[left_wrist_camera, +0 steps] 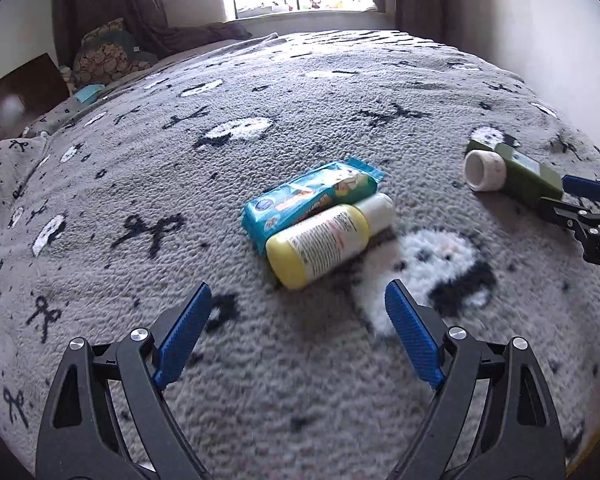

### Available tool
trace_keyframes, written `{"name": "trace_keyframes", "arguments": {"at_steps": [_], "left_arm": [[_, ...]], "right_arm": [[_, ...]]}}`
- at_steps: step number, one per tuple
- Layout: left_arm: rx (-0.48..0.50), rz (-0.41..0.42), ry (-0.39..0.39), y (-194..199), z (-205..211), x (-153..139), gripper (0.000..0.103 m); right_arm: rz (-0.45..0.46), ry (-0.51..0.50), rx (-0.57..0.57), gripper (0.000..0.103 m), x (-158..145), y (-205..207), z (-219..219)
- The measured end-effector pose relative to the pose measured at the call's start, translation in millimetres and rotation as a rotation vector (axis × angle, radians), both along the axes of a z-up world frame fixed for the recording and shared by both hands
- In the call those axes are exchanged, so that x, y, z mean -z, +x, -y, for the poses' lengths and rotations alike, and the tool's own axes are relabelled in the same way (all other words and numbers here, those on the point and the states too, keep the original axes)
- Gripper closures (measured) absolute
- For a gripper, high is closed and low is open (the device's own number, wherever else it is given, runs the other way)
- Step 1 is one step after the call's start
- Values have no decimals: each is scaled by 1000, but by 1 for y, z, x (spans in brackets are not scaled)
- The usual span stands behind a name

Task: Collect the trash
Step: 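Grasp the green bottle with the right tool while the left tool grasps the yellow bottle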

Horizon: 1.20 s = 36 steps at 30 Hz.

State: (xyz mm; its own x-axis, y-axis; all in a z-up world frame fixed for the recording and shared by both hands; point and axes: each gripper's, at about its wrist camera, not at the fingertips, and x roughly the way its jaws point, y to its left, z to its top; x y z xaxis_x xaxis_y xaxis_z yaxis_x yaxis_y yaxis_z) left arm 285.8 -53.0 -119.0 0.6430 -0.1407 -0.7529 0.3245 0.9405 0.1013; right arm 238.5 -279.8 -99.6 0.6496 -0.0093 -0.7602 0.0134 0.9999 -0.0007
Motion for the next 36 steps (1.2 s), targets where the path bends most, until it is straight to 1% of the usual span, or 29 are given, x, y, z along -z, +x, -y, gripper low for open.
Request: {"name": "trace_keyframes", "arguments": {"at_steps": [3, 5, 7, 8, 10, 11, 12, 18, 21, 24, 26, 29, 33, 36], "left_arm": [[3, -18, -24, 10, 6, 3, 25], [3, -22, -27, 16, 12, 5, 26], [5, -32, -40, 21, 19, 6, 31], [5, -36, -43, 24, 22, 7, 35], [0, -46, -42, 27, 26, 9, 41], [1, -52, -44, 27, 27, 10, 46], [2, -52, -46, 27, 27, 10, 48], [20, -63, -75, 17, 24, 7, 49], [31, -59, -73, 4, 22, 5, 49], [54, -48, -67, -18, 18, 3, 49], [68, -43, -59, -32, 16, 4, 49], [78, -40, -59, -59, 12, 6, 49], [95, -16, -52, -101, 6, 5, 49], [101, -2, -72, -131, -2, 3, 49]], "right_arm": [[-15, 9, 10, 27, 6, 13, 1], [-30, 7, 13, 27, 10, 21, 0], [-39, 2, 16, 27, 13, 29, -1], [-41, 2, 15, 27, 14, 31, -2], [-44, 4, 10, 32, 15, 35, -3], [-48, 11, 1, 41, 16, 36, -3], [-51, 15, -6, 41, 16, 36, -4], [-53, 13, -27, 46, 13, 24, -5], [-49, 4, -44, 46, 10, 7, -6], [-31, -4, -63, 46, 5, -16, -6], [-17, 9, -73, 46, 2, -35, -3], [-6, 28, -88, 46, 0, -58, 0], [6, 50, -126, 46, 0, -100, -3], [39, 51, -140, 46, 0, -136, -7]]}}
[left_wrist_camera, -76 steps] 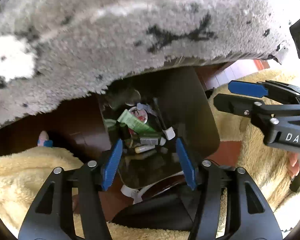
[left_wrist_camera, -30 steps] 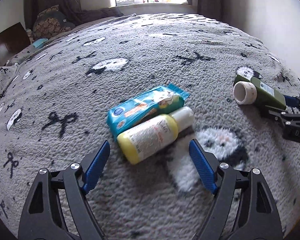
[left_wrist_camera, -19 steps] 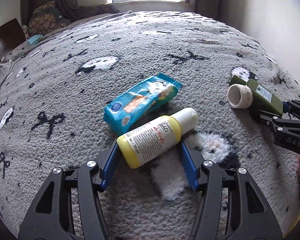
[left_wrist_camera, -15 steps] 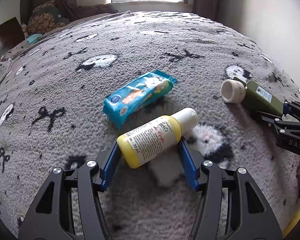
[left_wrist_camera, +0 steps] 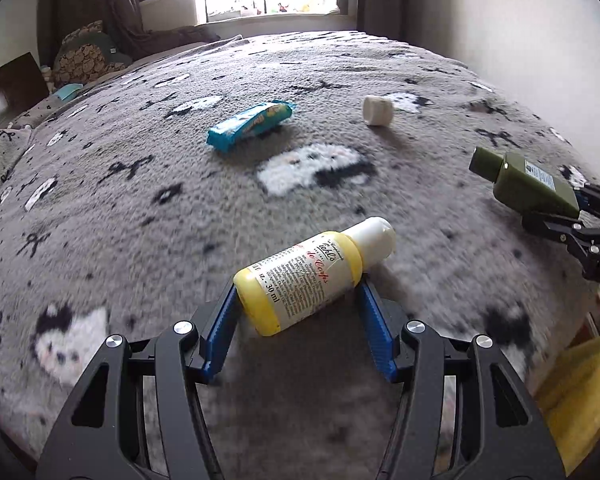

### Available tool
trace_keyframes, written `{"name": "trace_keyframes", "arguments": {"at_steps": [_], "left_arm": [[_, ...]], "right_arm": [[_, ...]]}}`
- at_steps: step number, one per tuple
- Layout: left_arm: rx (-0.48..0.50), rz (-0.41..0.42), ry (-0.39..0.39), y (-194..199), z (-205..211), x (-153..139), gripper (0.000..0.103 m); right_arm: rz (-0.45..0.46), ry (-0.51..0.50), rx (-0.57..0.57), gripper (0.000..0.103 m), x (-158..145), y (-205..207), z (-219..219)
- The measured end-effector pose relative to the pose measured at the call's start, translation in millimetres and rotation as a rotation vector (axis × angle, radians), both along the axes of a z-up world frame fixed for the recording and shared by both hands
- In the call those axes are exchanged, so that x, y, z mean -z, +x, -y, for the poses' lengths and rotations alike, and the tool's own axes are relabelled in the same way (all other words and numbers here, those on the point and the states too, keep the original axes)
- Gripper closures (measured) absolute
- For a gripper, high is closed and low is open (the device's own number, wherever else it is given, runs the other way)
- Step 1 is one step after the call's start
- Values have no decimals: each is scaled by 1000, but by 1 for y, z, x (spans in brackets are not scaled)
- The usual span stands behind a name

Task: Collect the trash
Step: 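Grasp the green bottle with the right tool while the left tool grasps the yellow bottle, then lower both bottles below the bed edge and open both tools over the bin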

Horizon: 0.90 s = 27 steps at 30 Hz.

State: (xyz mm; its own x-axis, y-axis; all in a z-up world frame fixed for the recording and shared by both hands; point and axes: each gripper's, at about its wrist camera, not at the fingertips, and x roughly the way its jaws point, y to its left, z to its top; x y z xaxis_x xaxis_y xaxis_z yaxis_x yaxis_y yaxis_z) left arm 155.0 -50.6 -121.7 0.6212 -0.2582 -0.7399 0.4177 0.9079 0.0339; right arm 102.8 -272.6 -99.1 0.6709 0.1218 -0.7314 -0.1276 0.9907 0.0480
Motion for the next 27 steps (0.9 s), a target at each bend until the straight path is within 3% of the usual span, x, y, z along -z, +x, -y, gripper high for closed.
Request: {"name": "trace_keyframes", "arguments": {"at_steps": [7, 15, 22, 27], "left_arm": [[29, 38, -29, -63, -12, -1, 48], [71, 12, -43, -127, -15, 16, 48], [80, -64, -33, -162, -20, 45, 48], [73, -165, -22, -176, -26, 79, 48]], "right_arm": [[51, 103, -43, 46, 3, -74, -13], [17, 142, -72, 46, 26, -123, -37], [-54, 185, -72, 46, 50, -150, -48], [-119, 210, -80, 46, 70, -161, -57]]}}
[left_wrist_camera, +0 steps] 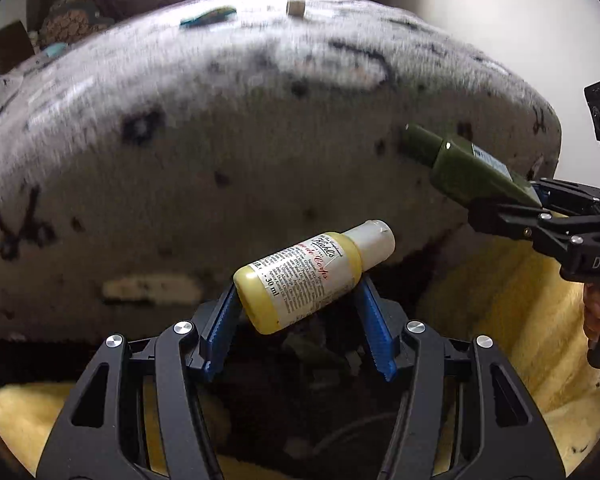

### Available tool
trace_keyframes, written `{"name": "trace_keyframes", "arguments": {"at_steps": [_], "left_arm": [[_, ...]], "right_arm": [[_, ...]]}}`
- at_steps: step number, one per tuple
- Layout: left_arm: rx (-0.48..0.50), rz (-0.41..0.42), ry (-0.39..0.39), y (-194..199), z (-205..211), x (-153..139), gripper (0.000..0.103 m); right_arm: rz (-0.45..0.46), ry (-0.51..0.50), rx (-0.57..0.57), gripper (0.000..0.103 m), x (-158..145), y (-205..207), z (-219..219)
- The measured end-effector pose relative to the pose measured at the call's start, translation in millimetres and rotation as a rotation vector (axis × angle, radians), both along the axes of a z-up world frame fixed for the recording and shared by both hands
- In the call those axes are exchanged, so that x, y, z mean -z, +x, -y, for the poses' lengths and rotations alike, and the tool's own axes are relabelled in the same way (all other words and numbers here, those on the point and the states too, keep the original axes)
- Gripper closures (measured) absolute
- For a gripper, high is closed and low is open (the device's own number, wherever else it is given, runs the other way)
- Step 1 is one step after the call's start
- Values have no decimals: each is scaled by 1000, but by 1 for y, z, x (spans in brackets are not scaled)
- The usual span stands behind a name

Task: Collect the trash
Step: 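Lower both bottles below the bed edge and open both tools over the bin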

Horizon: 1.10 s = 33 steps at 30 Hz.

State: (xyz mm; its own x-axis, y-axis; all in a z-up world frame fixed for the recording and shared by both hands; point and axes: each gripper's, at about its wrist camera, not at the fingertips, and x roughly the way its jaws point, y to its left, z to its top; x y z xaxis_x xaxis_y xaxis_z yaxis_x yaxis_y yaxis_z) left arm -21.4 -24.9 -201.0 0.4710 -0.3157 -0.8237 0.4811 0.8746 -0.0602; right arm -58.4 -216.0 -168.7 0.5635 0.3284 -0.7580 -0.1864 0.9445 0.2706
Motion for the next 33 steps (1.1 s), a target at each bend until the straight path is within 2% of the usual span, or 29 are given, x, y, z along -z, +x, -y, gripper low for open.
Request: {"name": "trace_keyframes", "arguments": {"at_steps": [5, 8, 18, 25, 31, 33], "left_arm": [[10, -122, 36, -7, 0, 41, 48], [15, -169, 63, -7, 0, 59, 48], [1, -325, 59, 11, -2, 106, 48], [-2, -392, 61, 15, 1, 127, 48], [5, -409, 59, 11, 9, 133, 49], [10, -403, 60, 9, 11, 133, 39]], "right_arm": [[-91, 4, -33, 47, 25, -5, -12], [-144, 0, -43, 49, 41, -4, -18], [-303, 20, -47, 49, 93, 7, -29], [-363, 37, -16, 49, 111, 13, -26], [-360, 30, -14, 49, 112, 15, -29], [-357, 27, -8, 48, 111, 17, -31]]}}
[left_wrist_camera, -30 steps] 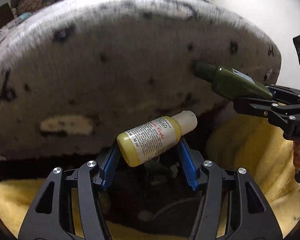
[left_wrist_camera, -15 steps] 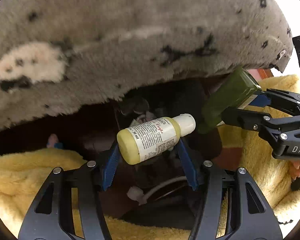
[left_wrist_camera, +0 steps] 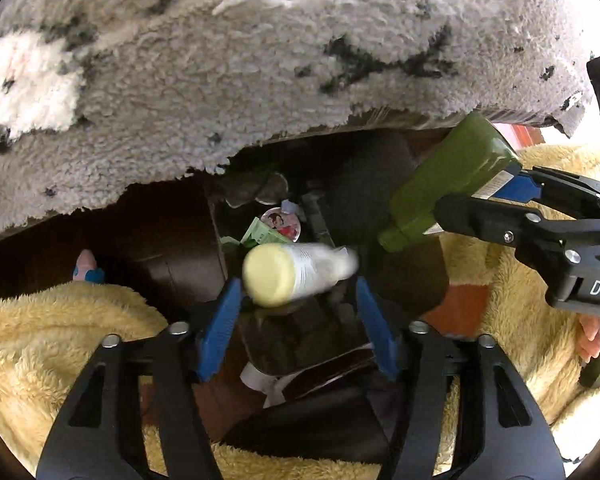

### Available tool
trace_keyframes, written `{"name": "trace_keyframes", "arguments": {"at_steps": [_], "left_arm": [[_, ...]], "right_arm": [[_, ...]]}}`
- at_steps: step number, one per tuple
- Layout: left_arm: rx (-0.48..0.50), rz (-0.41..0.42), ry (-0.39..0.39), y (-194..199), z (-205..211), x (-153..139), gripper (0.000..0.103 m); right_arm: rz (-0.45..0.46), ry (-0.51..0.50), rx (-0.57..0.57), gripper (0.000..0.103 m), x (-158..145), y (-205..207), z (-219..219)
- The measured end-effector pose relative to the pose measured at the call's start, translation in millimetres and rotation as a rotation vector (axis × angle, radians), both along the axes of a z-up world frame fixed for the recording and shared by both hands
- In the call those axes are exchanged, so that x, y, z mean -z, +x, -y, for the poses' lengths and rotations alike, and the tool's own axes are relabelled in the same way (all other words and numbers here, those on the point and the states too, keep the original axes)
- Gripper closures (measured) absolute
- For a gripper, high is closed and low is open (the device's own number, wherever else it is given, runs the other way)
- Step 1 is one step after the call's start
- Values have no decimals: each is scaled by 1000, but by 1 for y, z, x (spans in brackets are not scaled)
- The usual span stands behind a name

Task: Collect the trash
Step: 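Lower both bottles below the bed edge and open both tools over the bin, then raise both open tools back over the items on the bed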

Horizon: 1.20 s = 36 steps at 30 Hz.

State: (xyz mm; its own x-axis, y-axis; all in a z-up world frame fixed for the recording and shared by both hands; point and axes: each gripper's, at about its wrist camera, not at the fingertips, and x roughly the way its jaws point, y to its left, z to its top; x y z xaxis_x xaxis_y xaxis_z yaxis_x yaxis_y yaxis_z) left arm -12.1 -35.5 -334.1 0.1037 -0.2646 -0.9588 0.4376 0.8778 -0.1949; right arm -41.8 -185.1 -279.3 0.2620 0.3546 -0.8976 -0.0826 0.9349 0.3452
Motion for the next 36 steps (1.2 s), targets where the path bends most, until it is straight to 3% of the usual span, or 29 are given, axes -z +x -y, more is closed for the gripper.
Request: {"name": "trace_keyframes", "arguments": {"at_steps": [9, 14, 19, 23, 29, 36], "left_arm": [[-9, 31, 0, 1, -4, -18, 33], [-1, 91, -8, 1, -4, -43, 29], [3, 165, -38, 6, -9, -86, 28], [-16, 279, -67, 19, -18, -140, 19], [-45, 464, -35, 57, -23, -206, 13], [-89, 547, 24, 130, -15, -236, 12]], "right_arm": [[37, 6, 60, 30, -14, -1, 13], [110, -8, 81, 21, -43, 0, 24], [205, -39, 80, 20, -82, 6, 34], [319, -95, 73, 18, -128, 17, 41], [462, -180, 87, 13, -184, 55, 58], [469, -211, 153, 13, -200, 140, 70]]}}
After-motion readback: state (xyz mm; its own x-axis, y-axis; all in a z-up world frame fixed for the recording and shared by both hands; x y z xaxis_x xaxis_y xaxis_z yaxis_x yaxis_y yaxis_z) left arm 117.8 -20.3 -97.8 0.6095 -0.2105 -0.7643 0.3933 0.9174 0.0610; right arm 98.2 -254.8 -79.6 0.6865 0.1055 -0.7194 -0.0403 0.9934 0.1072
